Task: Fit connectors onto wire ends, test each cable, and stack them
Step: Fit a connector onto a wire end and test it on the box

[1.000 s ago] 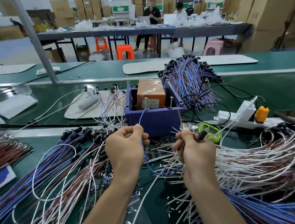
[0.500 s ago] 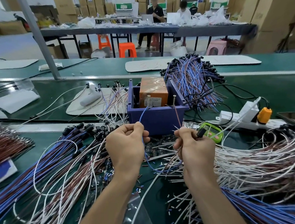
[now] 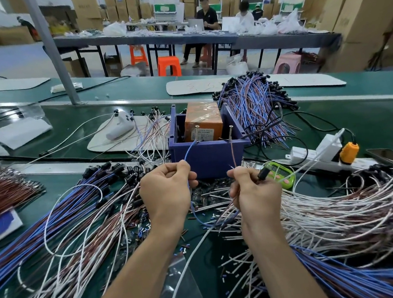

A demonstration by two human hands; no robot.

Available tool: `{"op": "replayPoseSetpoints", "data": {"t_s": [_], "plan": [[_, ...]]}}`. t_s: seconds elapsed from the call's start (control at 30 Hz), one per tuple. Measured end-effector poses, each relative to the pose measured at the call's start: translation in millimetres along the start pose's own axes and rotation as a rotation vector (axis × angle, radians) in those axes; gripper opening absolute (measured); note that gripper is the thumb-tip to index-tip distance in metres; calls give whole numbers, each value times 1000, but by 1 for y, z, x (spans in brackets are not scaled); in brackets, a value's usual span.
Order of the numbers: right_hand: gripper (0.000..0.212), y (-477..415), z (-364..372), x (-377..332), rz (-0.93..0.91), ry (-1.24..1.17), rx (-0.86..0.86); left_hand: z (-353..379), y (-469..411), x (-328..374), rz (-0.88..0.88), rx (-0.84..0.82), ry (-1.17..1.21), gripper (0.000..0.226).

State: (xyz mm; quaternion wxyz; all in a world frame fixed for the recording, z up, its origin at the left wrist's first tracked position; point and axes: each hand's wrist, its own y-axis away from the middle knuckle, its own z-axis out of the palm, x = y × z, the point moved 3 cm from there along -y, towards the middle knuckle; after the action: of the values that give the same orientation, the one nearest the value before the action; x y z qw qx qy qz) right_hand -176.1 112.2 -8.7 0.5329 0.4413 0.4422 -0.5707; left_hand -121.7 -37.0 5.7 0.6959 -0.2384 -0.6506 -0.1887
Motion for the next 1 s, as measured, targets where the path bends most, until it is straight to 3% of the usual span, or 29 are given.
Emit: {"op": "replayPoseSetpoints", "data": {"t_s": [0.6, 1.0], "plan": [[34, 4, -7, -1, 6, -86, 54, -6, 0, 0, 80, 25, 20, 25], [35, 6, -7, -2, 6, -76, 62, 2, -1, -2, 136, -107, -7, 25]]}}
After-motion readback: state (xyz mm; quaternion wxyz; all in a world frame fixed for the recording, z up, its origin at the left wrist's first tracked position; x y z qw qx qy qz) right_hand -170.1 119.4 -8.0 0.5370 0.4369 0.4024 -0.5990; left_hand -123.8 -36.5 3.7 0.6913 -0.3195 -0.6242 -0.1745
